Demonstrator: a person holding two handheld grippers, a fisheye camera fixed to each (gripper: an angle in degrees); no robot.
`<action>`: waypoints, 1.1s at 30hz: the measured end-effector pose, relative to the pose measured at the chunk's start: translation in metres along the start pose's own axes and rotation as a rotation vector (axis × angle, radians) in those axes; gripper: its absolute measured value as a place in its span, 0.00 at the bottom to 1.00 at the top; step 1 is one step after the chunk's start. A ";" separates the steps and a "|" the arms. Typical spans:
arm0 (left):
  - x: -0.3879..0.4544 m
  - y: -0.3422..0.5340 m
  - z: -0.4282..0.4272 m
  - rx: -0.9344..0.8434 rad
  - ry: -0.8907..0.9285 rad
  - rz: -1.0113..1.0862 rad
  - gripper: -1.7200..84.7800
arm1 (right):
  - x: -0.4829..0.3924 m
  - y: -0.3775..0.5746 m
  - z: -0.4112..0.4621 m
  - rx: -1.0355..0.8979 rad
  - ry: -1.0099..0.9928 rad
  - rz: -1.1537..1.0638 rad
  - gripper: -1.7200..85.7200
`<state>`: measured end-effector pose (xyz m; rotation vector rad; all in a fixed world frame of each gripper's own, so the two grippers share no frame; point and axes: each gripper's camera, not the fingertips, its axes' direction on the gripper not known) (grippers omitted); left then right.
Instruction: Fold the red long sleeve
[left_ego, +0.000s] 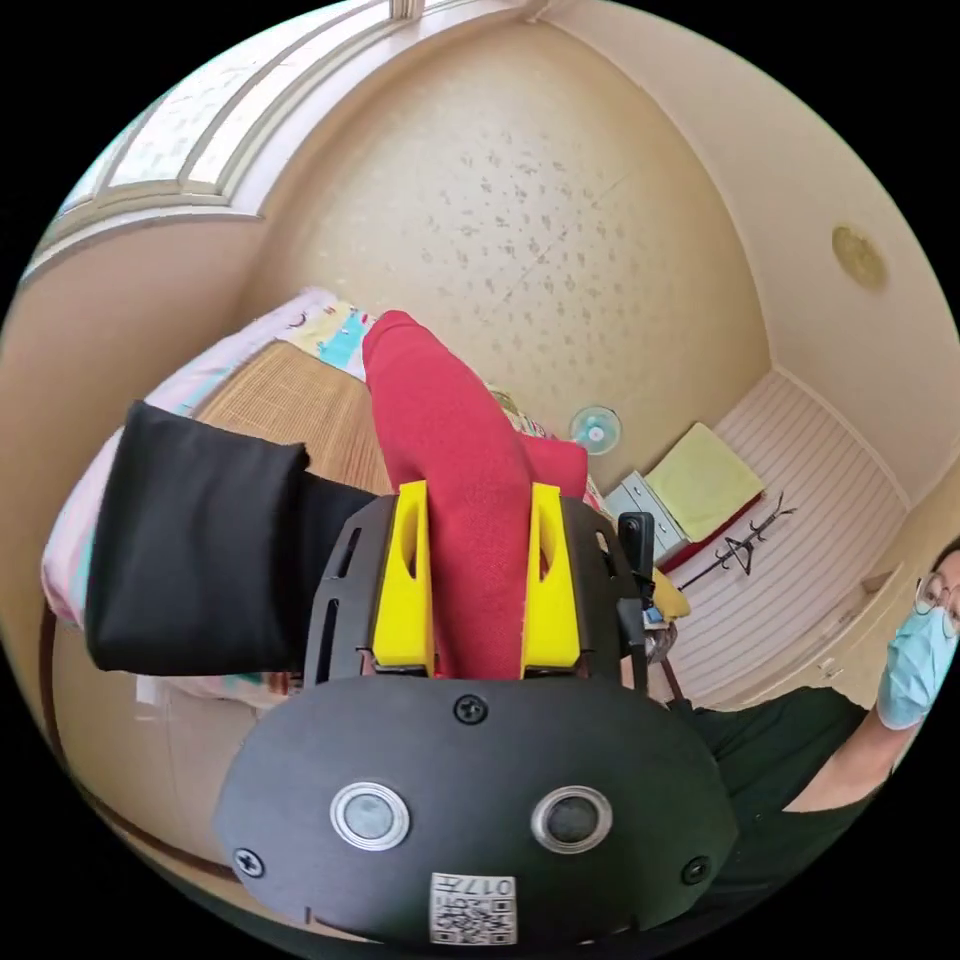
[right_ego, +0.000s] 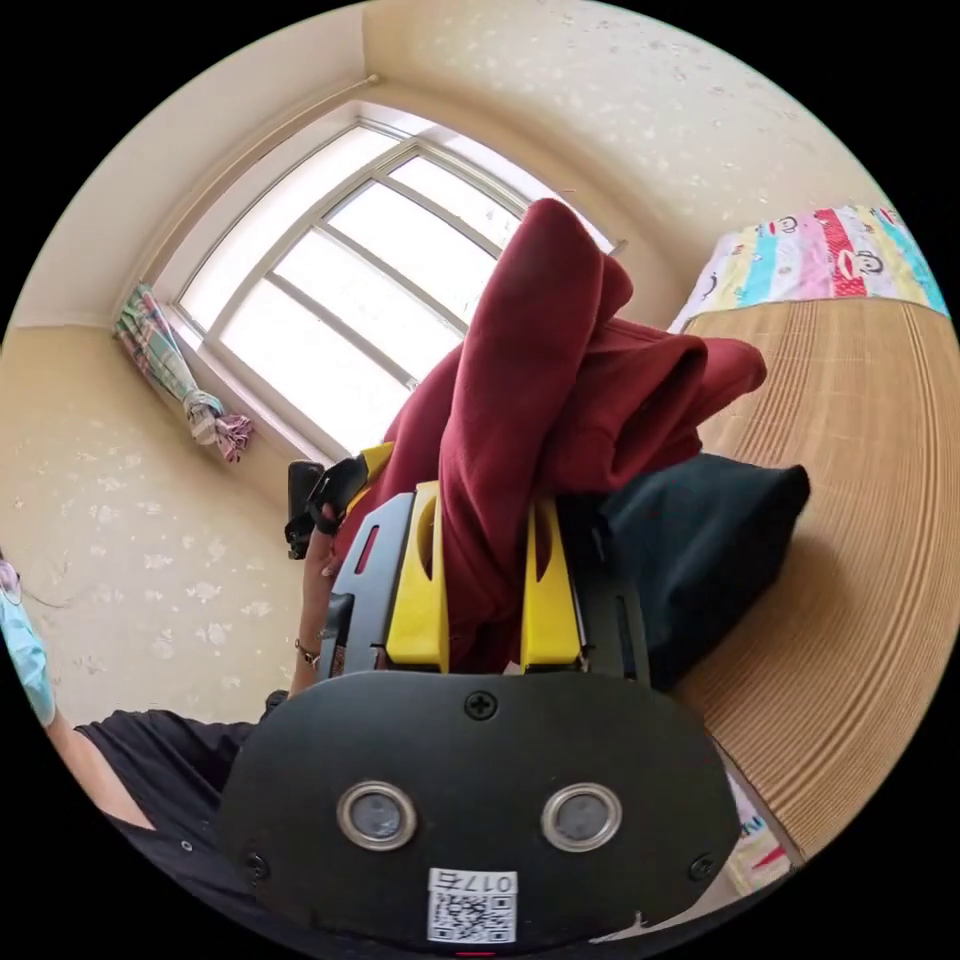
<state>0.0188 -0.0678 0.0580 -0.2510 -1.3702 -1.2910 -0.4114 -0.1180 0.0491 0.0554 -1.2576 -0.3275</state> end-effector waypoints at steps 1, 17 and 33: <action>-0.024 -0.008 -0.012 0.002 -0.054 -0.021 0.19 | -0.006 -0.013 0.038 -0.024 0.009 -0.013 0.16; -0.036 0.115 -0.012 0.155 -0.213 -0.216 0.18 | 0.006 0.084 0.095 -0.197 0.291 -0.165 0.09; 0.122 0.308 0.030 0.075 -0.413 -0.154 0.17 | 0.105 0.317 -0.362 0.346 1.121 0.706 0.11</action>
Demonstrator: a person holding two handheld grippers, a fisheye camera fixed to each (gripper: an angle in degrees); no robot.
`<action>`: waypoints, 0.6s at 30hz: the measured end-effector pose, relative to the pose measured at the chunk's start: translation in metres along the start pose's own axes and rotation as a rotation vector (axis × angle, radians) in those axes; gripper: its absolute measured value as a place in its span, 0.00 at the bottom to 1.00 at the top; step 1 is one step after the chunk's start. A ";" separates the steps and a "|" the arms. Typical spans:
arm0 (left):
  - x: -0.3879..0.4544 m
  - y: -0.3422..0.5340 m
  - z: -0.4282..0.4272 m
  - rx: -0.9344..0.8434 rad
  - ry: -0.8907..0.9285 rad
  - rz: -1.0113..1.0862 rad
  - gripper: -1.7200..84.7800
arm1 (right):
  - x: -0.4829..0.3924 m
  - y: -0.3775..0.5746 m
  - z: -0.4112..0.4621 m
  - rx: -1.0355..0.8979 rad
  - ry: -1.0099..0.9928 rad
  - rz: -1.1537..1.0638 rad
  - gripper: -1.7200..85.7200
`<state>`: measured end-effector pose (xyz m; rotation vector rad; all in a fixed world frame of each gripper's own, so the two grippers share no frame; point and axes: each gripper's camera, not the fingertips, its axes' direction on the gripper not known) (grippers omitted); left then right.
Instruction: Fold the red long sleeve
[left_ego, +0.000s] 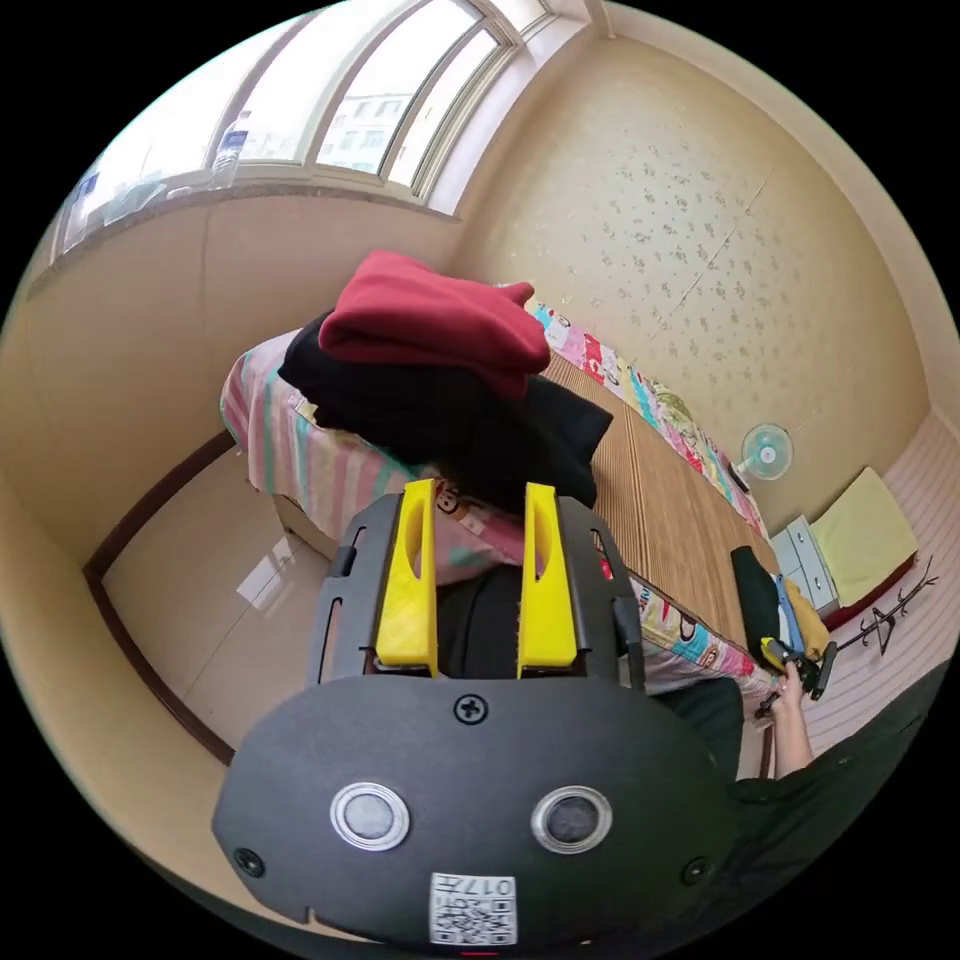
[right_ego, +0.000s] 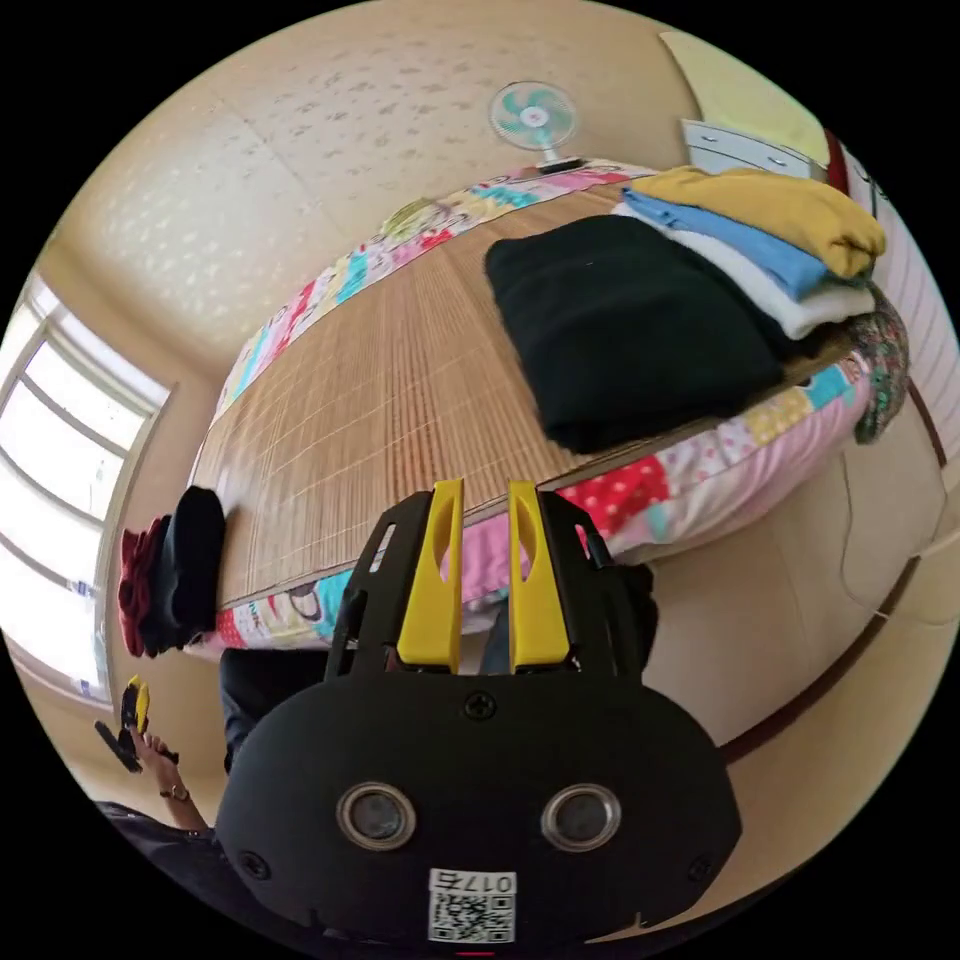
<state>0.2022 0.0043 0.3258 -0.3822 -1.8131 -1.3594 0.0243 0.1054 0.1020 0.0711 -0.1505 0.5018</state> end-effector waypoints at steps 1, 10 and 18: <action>0.015 -0.010 -0.007 0.002 -0.046 0.029 0.16 | 0.008 -0.013 -0.011 0.037 0.026 0.015 0.12; 0.112 -0.038 -0.056 0.150 0.023 0.054 0.13 | 0.038 -0.094 0.078 -0.211 0.134 0.047 0.11; 0.138 -0.043 -0.077 0.169 0.043 0.077 0.12 | 0.030 -0.043 0.015 0.020 -0.098 0.070 0.05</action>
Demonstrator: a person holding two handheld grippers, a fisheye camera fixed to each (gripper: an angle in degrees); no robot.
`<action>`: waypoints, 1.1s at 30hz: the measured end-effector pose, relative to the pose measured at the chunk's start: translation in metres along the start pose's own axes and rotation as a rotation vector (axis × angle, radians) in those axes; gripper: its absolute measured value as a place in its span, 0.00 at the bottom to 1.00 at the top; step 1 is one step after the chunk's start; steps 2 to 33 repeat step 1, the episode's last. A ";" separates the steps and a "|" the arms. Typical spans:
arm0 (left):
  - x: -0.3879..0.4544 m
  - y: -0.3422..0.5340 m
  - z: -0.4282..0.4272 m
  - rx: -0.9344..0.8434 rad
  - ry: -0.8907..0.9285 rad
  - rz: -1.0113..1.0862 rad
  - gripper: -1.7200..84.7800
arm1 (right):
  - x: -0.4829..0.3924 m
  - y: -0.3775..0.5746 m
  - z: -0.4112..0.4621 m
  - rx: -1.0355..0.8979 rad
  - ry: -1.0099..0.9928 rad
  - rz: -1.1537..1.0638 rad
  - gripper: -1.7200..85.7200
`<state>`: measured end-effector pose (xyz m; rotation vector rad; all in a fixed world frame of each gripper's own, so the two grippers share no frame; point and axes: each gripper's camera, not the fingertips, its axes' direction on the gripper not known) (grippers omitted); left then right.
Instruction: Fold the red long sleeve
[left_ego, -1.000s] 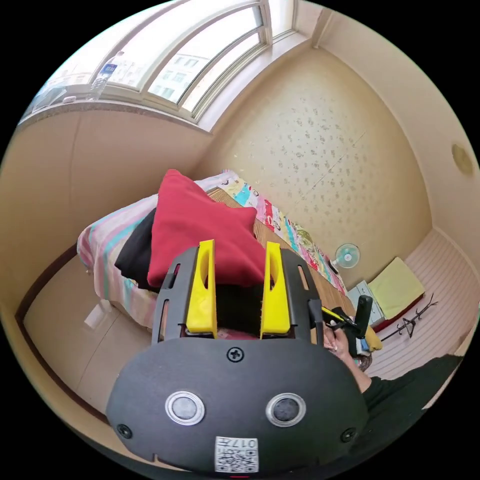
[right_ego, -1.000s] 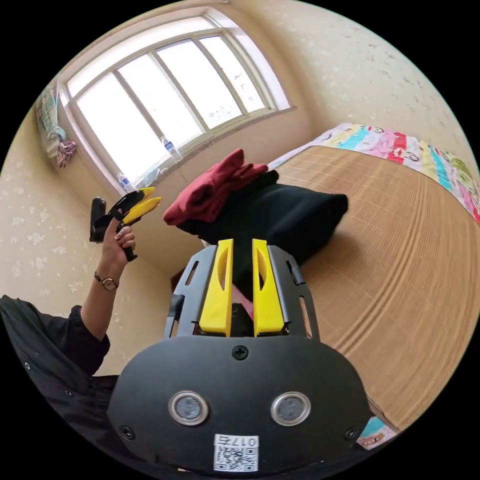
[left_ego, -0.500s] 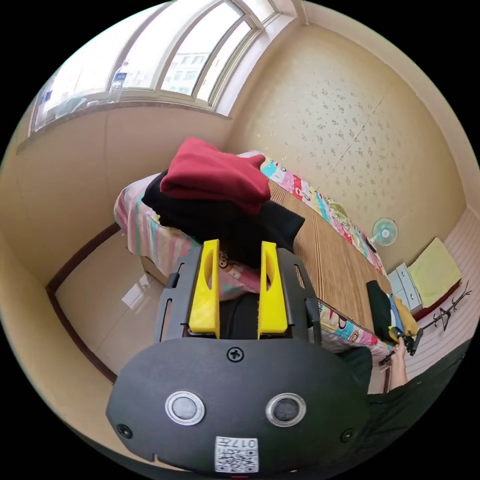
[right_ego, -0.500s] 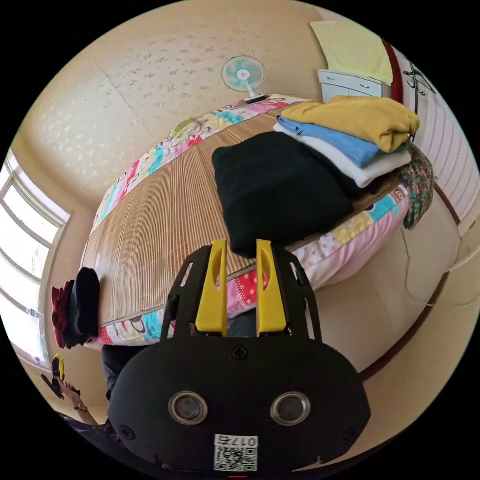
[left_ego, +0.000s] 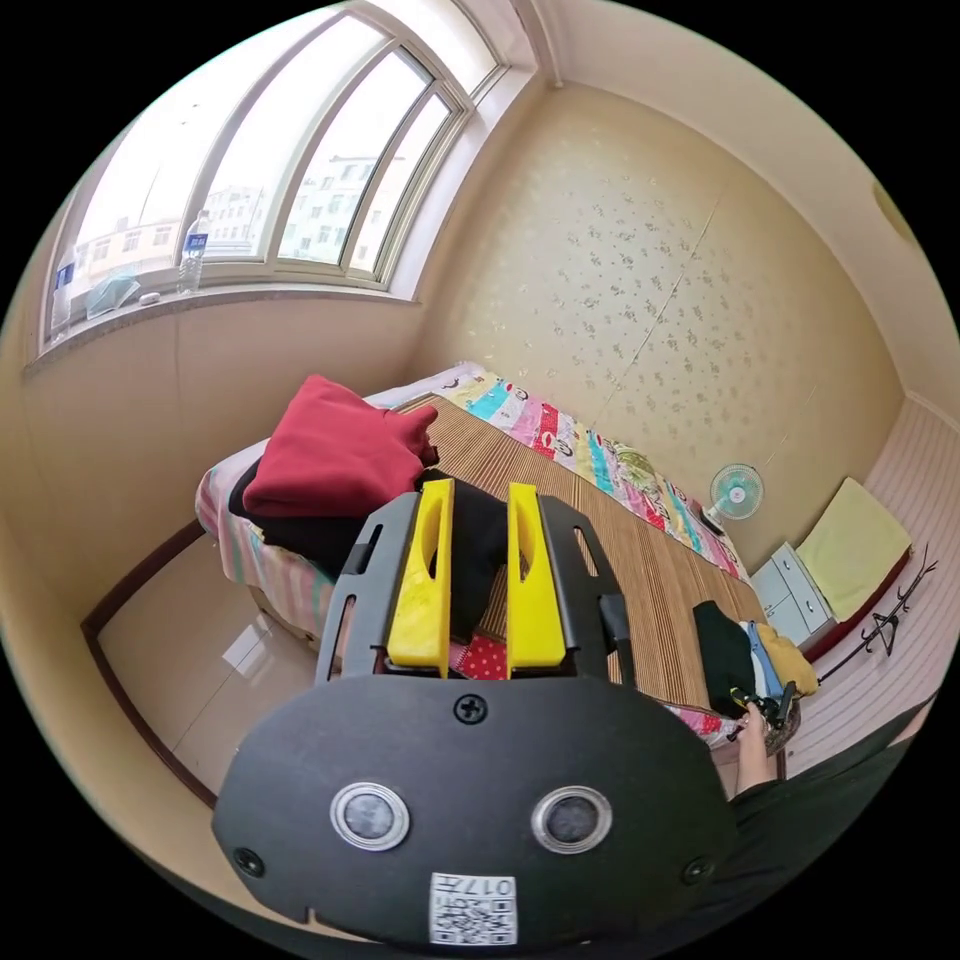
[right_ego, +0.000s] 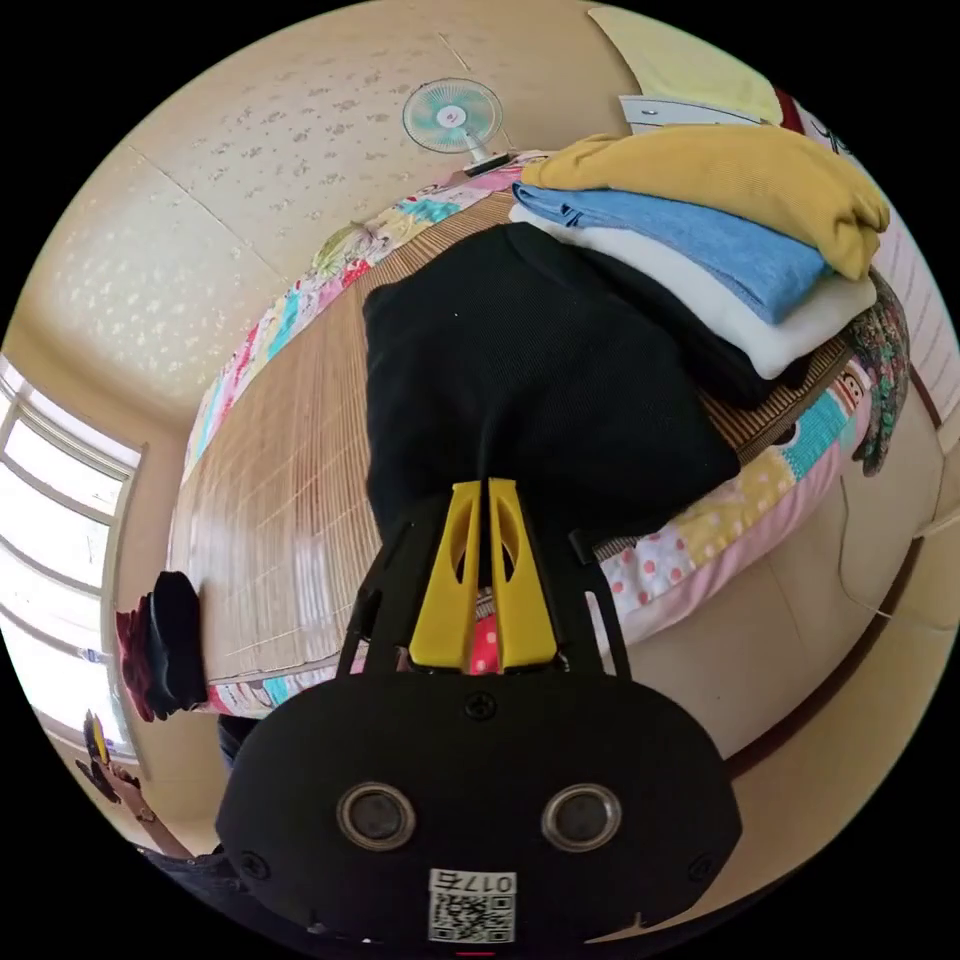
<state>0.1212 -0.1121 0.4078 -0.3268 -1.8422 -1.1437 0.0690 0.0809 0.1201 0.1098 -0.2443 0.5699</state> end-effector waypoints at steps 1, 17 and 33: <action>0.000 -0.002 -0.003 0.005 0.018 0.003 0.12 | -0.009 0.002 -0.019 0.053 -0.076 -0.027 0.04; 0.000 -0.002 -0.003 0.005 0.018 0.003 0.12 | -0.009 0.002 -0.019 0.053 -0.076 -0.027 0.04; 0.000 -0.002 -0.003 0.005 0.018 0.003 0.12 | -0.009 0.002 -0.019 0.053 -0.076 -0.027 0.04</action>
